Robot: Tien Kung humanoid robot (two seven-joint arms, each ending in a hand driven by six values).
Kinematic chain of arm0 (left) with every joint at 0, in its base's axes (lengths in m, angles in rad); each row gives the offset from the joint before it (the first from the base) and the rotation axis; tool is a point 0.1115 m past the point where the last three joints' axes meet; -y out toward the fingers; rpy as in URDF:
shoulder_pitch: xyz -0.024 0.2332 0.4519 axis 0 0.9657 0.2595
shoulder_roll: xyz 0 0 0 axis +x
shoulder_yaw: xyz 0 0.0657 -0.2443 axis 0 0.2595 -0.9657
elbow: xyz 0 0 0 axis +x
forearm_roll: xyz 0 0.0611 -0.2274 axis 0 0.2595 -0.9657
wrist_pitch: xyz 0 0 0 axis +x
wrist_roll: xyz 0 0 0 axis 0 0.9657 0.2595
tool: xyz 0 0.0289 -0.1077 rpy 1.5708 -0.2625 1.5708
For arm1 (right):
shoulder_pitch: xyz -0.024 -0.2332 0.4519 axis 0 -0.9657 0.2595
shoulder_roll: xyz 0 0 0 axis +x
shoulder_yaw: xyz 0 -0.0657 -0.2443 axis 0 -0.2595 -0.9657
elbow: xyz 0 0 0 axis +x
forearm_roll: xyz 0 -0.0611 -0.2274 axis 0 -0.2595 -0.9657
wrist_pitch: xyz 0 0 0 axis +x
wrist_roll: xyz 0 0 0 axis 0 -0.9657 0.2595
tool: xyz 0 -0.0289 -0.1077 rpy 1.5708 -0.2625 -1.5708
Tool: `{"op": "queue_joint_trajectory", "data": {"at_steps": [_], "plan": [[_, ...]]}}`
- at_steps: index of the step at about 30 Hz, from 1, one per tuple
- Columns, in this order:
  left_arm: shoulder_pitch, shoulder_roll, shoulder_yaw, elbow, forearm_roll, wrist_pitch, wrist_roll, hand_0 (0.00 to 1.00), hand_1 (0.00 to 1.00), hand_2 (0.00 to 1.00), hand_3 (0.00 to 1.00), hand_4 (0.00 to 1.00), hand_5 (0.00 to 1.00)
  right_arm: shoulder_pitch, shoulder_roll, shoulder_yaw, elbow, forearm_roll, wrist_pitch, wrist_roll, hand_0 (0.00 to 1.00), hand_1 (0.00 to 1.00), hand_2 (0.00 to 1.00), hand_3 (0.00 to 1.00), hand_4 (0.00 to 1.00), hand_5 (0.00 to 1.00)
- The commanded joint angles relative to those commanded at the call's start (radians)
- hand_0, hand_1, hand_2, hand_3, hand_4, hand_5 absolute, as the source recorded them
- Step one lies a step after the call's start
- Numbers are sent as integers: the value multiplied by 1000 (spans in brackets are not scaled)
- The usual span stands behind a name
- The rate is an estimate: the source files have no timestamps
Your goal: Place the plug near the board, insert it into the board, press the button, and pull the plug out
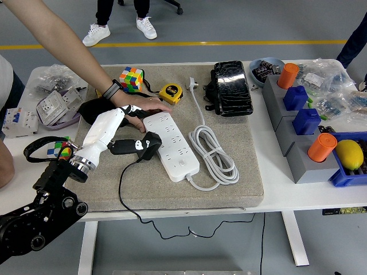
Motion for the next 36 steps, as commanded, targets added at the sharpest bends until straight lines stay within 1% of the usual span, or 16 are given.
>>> {"op": "queue_joint_trajectory", "data": {"at_steps": [2, 4, 5, 13, 21, 36], "plan": [[10, 8, 7, -7, 0, -8, -9, 690, 731, 723, 657, 980, 401, 1, 0, 1, 0, -1, 0, 0, 574, 644, 618, 541, 927, 482], [16, 13, 16, -7, -4, -26, -18, 690, 731, 723, 657, 980, 401, 0, 0, 4, -1, 0, -1, 1, 574, 644, 618, 541, 927, 482], [18, 14, 20, -6, -3, -31, -17, 692, 737, 724, 644, 951, 386, 0, 1, 3, -2, 0, -1, 1, 574, 643, 618, 541, 926, 481], [19, 6, 33, 8, 3, -52, 5, 690, 738, 722, 650, 948, 388, -2, 3, 3, 0, -1, -1, 1, 574, 643, 618, 541, 928, 481], [2, 3, 50, 22, 2, -67, 22, 686, 735, 717, 653, 947, 392, 1, 2, 3, -1, 0, -1, 1, 574, 643, 618, 541, 928, 481], [-31, -10, 71, 12, -2, -89, 38, 685, 733, 718, 647, 947, 396, 2, 1, 3, 1, -1, 0, 1, 574, 643, 618, 542, 929, 482]]}}
